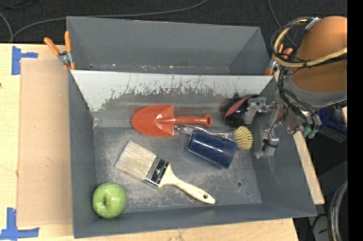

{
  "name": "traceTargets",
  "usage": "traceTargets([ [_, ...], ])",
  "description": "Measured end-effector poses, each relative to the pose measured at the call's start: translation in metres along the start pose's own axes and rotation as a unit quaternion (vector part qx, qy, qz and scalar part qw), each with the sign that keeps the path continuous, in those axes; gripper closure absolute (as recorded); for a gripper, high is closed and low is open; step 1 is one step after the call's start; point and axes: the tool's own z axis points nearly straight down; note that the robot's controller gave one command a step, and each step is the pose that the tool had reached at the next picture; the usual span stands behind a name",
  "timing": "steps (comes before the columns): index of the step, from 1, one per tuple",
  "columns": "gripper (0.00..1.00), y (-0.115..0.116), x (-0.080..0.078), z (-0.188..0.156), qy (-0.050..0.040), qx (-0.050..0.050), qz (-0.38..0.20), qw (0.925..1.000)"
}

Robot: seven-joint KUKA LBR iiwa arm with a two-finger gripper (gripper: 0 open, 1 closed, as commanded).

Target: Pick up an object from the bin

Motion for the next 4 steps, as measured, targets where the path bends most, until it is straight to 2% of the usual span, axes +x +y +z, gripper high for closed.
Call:
traceTargets([
  [1,0.0,0.001,-0.001,-0.005,-0.0039,0.001,-0.002,1.0],
  [2,0.0,0.037,-0.019,0.119,-0.0045,0.0,0.053,0.9986],
  [3,0.0,0.044,-0.018,0.095,-0.0056,0.0,0.058,0.9983],
  [4,0.0,0.039,-0.027,0.143,0.0001,-0.001,0.038,0.9993],
])
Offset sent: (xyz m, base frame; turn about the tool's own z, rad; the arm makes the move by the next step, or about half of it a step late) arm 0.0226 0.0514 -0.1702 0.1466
